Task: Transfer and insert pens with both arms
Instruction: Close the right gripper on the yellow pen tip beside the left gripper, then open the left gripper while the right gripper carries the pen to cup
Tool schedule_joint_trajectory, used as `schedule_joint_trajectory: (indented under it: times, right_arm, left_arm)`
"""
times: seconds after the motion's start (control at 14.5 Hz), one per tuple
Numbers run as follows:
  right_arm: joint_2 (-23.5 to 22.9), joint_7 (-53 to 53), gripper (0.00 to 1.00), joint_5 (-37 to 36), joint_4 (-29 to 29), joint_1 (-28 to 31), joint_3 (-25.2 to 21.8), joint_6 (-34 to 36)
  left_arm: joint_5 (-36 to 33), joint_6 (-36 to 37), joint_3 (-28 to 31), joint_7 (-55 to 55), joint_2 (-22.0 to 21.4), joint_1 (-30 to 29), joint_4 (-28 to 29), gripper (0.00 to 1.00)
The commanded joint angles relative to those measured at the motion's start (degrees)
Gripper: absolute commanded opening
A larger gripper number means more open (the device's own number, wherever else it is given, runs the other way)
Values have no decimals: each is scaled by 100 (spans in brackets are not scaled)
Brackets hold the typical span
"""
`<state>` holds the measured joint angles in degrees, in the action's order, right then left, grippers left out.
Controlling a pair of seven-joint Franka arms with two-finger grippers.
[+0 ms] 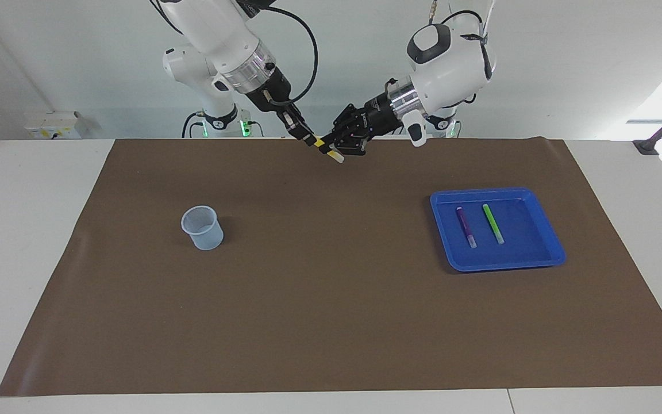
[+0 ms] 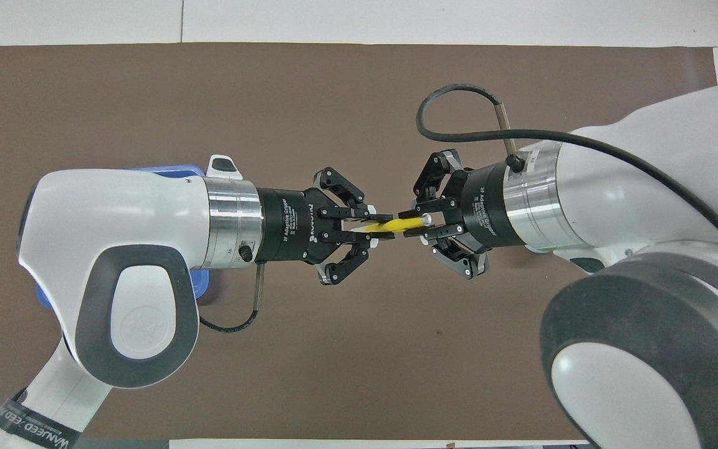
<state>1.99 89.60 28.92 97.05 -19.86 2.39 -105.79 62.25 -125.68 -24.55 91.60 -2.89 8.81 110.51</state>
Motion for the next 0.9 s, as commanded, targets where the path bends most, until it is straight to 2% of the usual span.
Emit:
schedule_joint_trajectory:
  times: [0.0, 0.07, 0.14, 0.62, 0.83]
  right_arm:
    - [65, 48, 0, 105, 77, 43, 33, -144]
    - [65, 48, 0, 96, 77, 43, 33, -144]
    - [56, 48, 0, 79, 68, 43, 33, -144]
    - [56, -355, 0, -141, 86, 157, 7, -144]
    - [91, -942, 0, -588, 217, 342, 7, -83]
  left_arm:
    - [156, -114, 38, -28, -150, 157, 155, 0]
    - [147, -158, 29, -36, -141, 165, 147, 4]
    - [147, -211, 29, -19, -141, 165, 147, 99]
    - [147, -220, 29, 7, -141, 236, 147, 100]
    - [147, -220, 29, 7, -141, 236, 147, 100]
